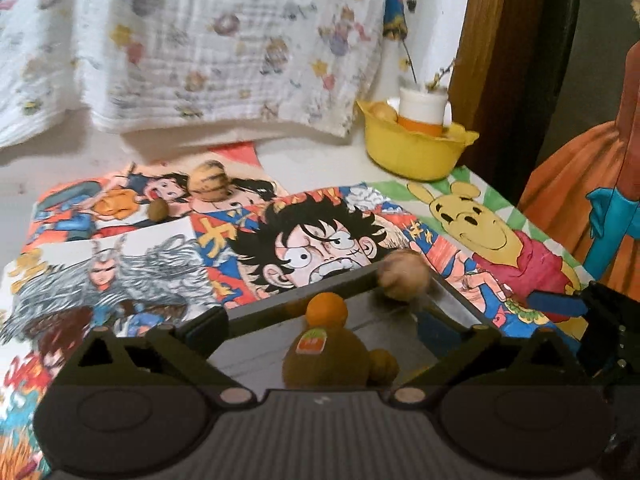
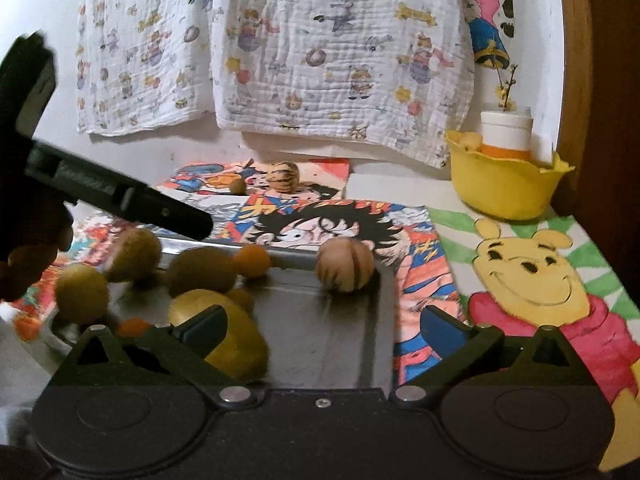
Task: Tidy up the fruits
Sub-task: 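Open the right tool onto the tray while the left tool releases the orange fruit there, then withdraw both tools from the tray toward the remaining striped and brown fruits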
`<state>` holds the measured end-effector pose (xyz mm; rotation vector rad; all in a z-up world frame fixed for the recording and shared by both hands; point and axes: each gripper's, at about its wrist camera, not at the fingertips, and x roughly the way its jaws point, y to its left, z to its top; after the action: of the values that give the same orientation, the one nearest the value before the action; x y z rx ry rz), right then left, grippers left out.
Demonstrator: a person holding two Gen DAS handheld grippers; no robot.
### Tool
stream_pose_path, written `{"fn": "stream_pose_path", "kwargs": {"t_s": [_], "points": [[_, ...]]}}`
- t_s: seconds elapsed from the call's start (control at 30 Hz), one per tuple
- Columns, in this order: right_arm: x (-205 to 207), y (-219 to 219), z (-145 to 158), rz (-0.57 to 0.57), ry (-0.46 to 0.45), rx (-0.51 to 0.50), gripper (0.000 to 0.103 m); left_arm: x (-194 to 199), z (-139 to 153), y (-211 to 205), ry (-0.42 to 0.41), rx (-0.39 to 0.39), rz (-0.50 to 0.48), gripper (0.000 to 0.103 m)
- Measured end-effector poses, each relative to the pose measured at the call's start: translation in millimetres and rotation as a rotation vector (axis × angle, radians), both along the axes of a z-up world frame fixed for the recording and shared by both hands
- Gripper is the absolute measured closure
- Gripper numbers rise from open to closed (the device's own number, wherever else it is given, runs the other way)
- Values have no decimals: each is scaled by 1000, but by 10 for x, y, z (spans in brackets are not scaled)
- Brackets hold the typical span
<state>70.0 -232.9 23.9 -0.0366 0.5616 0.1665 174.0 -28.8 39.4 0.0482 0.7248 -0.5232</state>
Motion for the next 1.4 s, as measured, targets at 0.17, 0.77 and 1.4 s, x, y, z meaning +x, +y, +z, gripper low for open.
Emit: {"fn": "stream_pose_path", "kwargs": {"t_s": [0.17, 0.77, 1.4], "points": [[-120, 130, 9, 15, 21, 15, 1, -290, -8, 213, -21, -20, 43, 1], [-511, 765, -10, 171, 95, -30, 1, -1069, -308, 827, -13, 86, 109, 1], [-203, 1024, 78, 232, 56, -70, 1, -860, -242, 1351, 12, 119, 229, 1]]}}
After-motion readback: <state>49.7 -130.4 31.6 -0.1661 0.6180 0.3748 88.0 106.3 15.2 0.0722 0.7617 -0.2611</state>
